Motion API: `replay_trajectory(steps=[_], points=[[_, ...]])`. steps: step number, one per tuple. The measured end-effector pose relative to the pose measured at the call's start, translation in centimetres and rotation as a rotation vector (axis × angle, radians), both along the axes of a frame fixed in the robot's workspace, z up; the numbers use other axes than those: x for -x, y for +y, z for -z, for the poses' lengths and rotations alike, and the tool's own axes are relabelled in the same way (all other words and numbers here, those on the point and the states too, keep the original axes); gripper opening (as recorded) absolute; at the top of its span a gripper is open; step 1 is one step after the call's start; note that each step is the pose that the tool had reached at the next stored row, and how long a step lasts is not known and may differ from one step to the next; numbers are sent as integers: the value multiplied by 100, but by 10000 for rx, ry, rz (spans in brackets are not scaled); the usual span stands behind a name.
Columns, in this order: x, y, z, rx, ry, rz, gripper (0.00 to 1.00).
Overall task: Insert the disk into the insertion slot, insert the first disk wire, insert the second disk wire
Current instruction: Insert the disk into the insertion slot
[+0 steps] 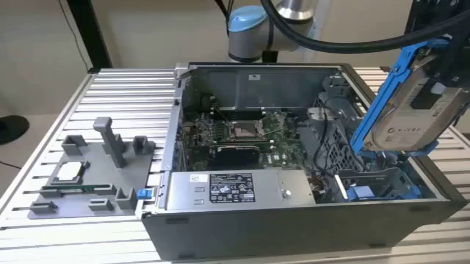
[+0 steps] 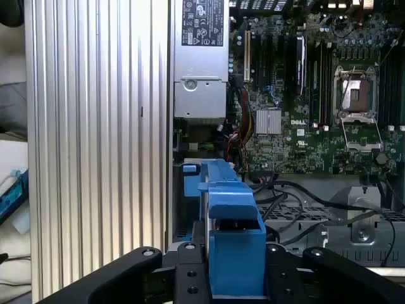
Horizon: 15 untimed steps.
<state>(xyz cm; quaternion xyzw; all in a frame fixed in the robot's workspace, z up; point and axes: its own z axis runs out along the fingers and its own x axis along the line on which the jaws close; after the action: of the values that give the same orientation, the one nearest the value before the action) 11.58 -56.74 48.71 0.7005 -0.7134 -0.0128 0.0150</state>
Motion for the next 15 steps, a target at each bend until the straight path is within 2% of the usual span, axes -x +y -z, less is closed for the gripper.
replay_trajectory(steps=[12, 15], points=[[0, 0, 0, 0, 0, 0, 0], [-4, -24, 4, 1, 3, 0, 0]])
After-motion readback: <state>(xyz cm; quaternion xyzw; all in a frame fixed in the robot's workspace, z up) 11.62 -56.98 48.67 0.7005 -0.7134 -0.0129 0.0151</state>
